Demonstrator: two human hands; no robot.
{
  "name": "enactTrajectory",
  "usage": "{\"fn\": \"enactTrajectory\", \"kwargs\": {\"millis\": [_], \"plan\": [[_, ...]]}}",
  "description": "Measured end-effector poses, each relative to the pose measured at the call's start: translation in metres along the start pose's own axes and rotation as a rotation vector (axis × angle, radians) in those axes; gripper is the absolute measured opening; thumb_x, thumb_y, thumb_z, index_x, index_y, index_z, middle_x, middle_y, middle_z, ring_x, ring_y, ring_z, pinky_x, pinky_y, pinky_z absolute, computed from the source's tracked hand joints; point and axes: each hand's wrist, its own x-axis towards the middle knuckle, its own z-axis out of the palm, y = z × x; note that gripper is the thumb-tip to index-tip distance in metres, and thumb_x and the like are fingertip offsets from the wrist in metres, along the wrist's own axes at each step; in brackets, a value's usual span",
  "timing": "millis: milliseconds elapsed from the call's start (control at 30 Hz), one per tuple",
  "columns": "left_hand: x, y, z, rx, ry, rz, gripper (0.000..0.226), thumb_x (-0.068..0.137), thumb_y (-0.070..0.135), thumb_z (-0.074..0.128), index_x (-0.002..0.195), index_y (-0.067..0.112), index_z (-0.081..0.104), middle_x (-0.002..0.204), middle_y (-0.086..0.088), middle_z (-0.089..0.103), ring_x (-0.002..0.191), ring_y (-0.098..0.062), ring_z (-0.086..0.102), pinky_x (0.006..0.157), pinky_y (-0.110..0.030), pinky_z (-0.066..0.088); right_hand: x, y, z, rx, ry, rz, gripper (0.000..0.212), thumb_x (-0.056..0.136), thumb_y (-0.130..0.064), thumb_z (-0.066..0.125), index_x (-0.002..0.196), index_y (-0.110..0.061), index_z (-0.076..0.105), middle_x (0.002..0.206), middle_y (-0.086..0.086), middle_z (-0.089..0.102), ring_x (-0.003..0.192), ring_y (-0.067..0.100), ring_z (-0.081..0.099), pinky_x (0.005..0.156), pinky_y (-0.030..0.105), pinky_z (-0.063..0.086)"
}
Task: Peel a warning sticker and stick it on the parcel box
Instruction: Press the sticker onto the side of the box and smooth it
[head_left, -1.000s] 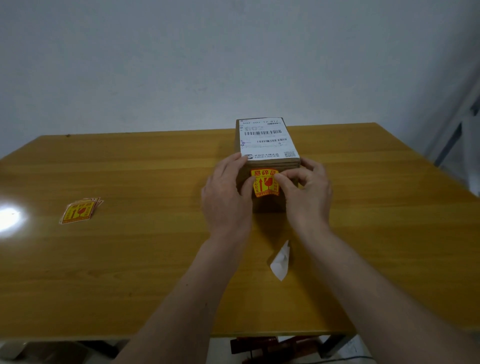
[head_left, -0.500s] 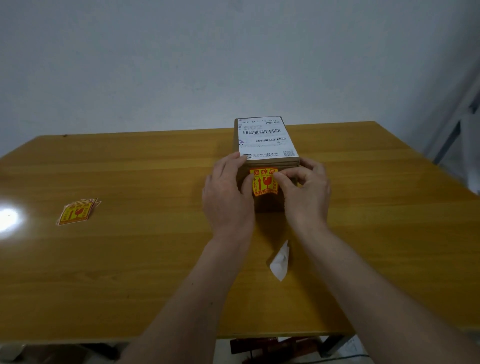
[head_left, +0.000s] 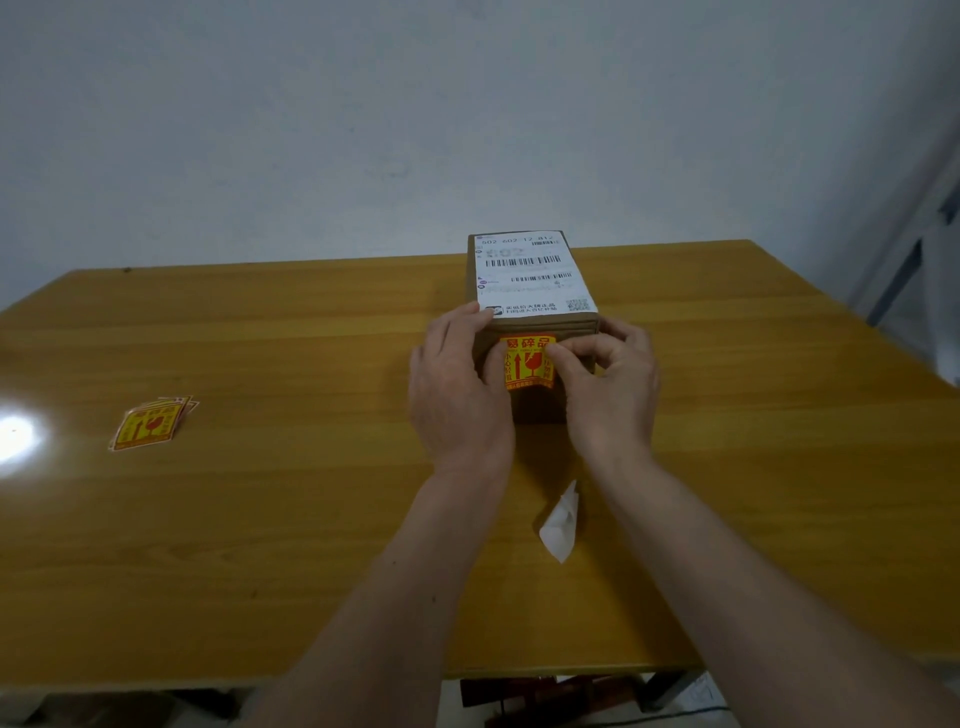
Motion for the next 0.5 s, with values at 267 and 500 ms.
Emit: {"fn": "enactTrajectory", "kwargs": {"millis": [267, 500], "plan": [[-0.0007, 0.0009, 0.0002, 0.048, -0.012, 0.005, 0.030, 0.082, 0.017, 0.066, 0.112, 0.022, 0.060, 0.121, 0.006, 0.061, 0.101, -0.006, 0.051, 0.073, -0.010, 0.031, 0.0023, 0.0002, 0.0003, -0.031, 0.004, -0.006, 0.006, 0.081, -0.022, 0.071, 0.080, -0.017, 0.068, 0.120, -0.009, 0.048, 0.120, 0.008, 0.044, 0.101, 0.027, 0.043], [0.0014, -0.0008, -0.0009, 0.082, -0.017, 0.045, 0.029, 0.081, 0.018, 0.068, 0.110, 0.021, 0.061, 0.119, 0.005, 0.062, 0.101, -0.012, 0.055, 0.077, -0.024, 0.041, 0.0082, -0.0011, -0.0023, -0.025, 0.012, 0.022, 0.012, 0.076, -0.024, 0.075, 0.077, -0.013, 0.071, 0.112, -0.010, 0.048, 0.106, 0.002, 0.045, 0.076, 0.004, 0.034]]}}
